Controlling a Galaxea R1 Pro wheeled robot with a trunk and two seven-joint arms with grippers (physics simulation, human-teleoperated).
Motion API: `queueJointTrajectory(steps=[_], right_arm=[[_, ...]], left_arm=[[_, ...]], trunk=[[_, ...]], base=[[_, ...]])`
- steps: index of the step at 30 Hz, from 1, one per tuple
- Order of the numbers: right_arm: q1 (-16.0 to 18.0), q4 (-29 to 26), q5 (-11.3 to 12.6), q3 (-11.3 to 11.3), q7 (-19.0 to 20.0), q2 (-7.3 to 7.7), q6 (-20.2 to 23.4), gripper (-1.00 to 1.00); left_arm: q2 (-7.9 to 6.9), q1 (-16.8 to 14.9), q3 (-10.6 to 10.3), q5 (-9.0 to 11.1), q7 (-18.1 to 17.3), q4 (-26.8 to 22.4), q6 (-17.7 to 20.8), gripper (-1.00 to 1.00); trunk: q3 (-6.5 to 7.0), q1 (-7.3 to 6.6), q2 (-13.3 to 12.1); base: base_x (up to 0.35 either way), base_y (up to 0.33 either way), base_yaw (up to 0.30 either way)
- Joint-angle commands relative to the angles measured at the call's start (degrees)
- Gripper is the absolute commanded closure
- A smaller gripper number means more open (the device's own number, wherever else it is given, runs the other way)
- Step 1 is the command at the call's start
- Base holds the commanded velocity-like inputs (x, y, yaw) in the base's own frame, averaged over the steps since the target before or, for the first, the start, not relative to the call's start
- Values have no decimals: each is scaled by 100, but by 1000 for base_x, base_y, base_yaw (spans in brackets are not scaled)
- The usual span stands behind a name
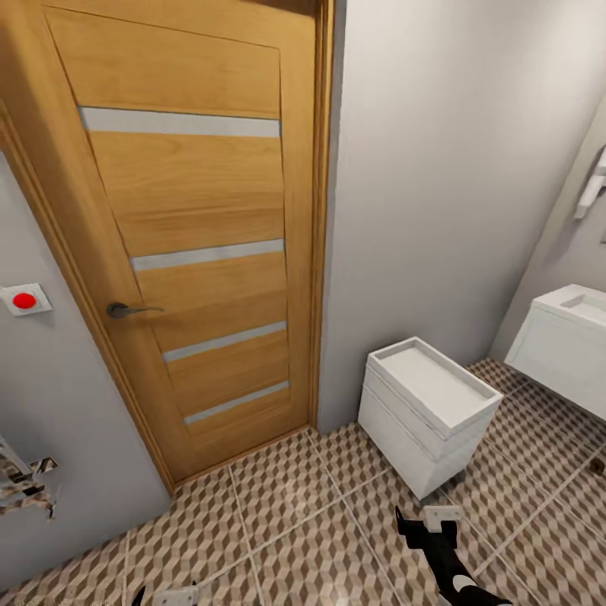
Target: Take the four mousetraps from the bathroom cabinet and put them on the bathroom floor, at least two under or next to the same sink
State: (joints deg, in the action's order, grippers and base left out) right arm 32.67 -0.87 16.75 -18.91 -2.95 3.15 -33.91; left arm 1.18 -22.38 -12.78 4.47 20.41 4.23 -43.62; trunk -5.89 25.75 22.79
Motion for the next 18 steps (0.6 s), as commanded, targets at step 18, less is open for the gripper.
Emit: queueJointTrajectory(steps=[18], right_arm=[[3,-1,21,-51,-31,-6,-10,-100]], left_arm=[[5,-12,-49,45,9,25,-32,-100]], trunk=[[-12,4,13]], base=[[0,73,253]])
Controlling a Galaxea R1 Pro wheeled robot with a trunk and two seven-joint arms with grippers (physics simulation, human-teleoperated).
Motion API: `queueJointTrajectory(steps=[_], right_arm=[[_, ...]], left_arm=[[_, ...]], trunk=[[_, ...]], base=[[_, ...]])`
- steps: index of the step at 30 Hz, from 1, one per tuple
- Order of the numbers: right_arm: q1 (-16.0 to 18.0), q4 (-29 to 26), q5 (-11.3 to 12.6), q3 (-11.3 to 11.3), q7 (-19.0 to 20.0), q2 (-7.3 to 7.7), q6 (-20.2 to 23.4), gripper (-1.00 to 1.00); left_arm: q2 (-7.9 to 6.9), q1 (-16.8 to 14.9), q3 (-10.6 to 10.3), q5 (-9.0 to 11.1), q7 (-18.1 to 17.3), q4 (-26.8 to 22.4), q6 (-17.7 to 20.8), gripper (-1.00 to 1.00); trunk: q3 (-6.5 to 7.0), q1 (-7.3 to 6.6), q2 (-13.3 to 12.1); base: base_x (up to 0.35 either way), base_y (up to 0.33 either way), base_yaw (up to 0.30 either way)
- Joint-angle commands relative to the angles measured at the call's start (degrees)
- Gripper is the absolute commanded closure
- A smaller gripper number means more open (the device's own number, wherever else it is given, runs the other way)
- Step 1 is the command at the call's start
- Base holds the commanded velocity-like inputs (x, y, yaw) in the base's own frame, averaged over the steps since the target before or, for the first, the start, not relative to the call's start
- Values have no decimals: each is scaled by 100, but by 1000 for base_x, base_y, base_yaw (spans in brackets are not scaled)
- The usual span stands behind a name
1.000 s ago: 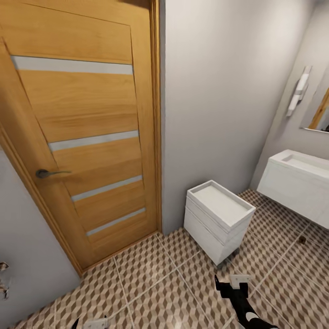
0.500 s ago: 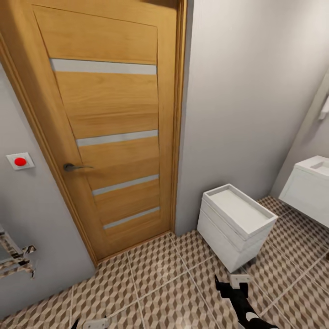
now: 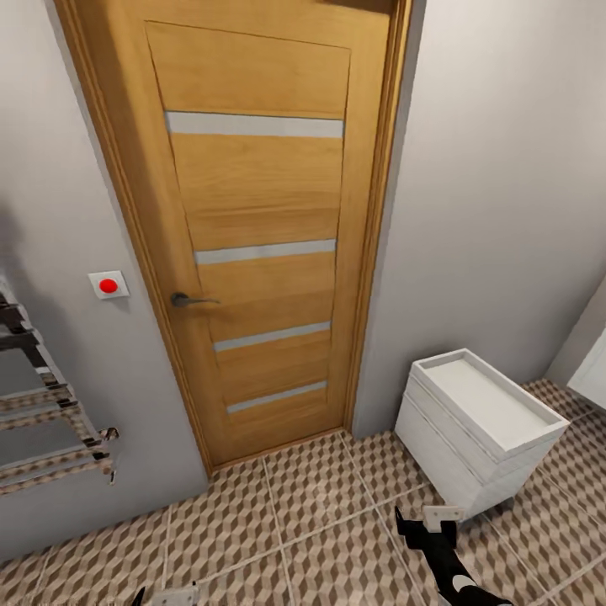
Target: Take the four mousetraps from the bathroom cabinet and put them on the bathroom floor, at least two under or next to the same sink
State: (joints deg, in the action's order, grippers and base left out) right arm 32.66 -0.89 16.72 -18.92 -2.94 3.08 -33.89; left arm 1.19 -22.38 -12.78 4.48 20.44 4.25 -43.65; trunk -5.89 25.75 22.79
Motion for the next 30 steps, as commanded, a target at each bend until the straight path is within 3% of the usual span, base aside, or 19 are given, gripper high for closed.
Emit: queueJointTrajectory(steps=[1,30], right_arm=[[4,1,24,-50,-30,0,-13,-100],[4,1,24,-50,-30,0,-13,-100]], left_arm=[[5,-12,-49,45,7,24,-30,-100],[5,-12,-49,45,6,24,-30,-100]], trunk=[[-13,4,13],[-13,4,13]], base=[[0,214,253],[0,26,253]])
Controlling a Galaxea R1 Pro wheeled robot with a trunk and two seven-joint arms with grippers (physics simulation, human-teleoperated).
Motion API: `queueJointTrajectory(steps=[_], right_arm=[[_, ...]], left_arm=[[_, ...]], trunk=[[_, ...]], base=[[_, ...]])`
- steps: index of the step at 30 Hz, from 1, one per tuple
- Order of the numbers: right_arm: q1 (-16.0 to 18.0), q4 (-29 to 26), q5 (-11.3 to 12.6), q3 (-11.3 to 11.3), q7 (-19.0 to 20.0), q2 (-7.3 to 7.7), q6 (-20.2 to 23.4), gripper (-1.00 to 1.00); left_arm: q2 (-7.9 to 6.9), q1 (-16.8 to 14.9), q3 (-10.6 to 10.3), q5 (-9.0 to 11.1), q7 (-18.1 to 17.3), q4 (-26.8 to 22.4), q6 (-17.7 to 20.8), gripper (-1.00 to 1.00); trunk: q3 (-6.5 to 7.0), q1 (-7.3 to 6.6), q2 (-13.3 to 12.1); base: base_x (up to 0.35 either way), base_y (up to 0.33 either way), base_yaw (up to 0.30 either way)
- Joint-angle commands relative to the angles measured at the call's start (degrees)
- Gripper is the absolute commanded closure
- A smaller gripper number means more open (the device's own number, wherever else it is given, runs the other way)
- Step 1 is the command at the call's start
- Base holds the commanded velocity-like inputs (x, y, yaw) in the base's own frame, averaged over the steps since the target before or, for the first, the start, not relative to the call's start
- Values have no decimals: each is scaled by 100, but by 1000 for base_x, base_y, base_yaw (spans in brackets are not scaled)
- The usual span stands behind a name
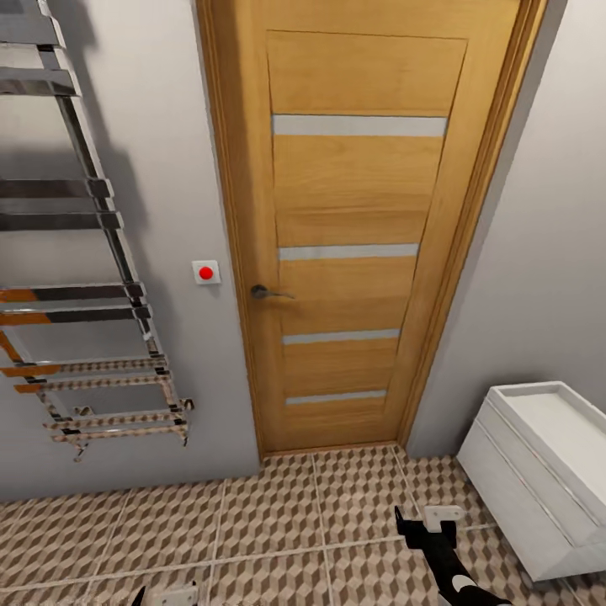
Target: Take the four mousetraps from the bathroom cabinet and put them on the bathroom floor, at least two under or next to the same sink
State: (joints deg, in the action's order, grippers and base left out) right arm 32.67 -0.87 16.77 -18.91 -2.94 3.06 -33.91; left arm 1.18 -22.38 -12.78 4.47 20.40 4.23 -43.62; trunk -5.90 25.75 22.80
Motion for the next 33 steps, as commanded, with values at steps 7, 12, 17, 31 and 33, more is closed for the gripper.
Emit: queueJointTrajectory(steps=[7,12,17,31,33], right_arm=[[3,-1,20,-51,-31,1,-10,-100],[3,-1,20,-51,-32,1,-10,-100],[3,-1,20,-51,-32,1,-10,-100],[3,-1,20,-51,-32,-7,-10,-100],[3,-1,20,-51,-32,-7,-10,-100]], left_arm=[[5,-12,-49,46,12,25,-32,-100],[5,-12,-49,46,13,25,-32,-100],[5,-12,-49,46,11,25,-32,-100],[18,-12,-49,46,11,25,-32,-100],[20,-12,-49,46,10,25,-32,-100]], trunk=[[-12,3,12],[-12,3,12],[-12,3,12],[-12,3,12],[-12,3,12]], base=[[0,0,265],[0,0,276],[0,0,277],[0,0,277],[0,0,277]])
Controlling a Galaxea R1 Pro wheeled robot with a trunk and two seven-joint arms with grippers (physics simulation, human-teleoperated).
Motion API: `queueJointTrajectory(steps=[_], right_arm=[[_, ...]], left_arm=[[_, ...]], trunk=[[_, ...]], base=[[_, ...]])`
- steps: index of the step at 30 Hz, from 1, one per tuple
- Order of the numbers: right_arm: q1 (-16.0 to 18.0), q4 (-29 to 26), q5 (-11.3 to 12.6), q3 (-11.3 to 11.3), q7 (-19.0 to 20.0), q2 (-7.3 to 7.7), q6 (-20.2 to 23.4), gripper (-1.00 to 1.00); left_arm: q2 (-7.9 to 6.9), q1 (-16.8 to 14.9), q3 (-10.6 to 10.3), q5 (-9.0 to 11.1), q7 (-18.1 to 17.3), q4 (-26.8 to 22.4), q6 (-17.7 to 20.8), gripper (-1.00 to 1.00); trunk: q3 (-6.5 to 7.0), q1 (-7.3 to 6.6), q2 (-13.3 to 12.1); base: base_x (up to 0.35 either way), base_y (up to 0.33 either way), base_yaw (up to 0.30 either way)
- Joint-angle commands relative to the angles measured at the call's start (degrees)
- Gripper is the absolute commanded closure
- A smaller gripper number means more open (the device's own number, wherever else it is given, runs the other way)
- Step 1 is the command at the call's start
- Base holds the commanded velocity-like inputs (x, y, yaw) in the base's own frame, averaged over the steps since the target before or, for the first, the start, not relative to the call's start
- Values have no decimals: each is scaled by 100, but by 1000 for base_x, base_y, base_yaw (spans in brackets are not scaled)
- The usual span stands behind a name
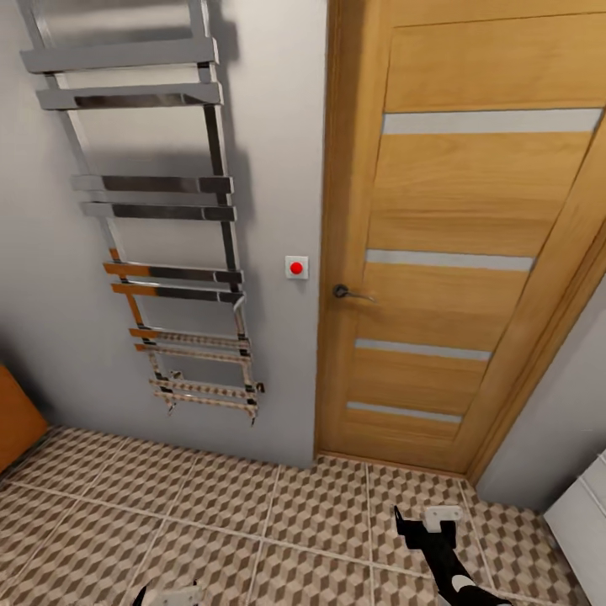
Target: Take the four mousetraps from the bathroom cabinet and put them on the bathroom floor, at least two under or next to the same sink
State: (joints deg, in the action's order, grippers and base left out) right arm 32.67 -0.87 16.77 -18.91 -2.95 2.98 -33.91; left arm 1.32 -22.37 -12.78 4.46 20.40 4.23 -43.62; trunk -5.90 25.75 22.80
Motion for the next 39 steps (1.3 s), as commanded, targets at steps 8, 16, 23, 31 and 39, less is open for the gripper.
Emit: queueJointTrajectory(steps=[8,16,23,31,39], right_arm=[[3,-1,19,-51,-31,-49,-10,-100],[3,-1,19,-51,-31,-59,-7,-100],[3,-1,19,-51,-31,-60,71,-100],[3,-1,19,-51,-31,-60,109,-100],[3,-1,19,-51,-31,-61,113,-100]], left_arm=[[11,-7,-49,46,11,25,-32,-100],[16,10,-49,46,10,25,-32,-100],[17,13,-49,46,11,25,-32,-100],[17,18,-49,46,11,25,-32,-100],[17,19,-49,46,11,25,-32,-100]], trunk=[[-12,3,12],[-12,3,12],[-12,3,12],[-12,3,12],[-12,3,12]], base=[[0,0,277],[0,0,277],[0,0,277],[0,0,277],[0,0,277]])
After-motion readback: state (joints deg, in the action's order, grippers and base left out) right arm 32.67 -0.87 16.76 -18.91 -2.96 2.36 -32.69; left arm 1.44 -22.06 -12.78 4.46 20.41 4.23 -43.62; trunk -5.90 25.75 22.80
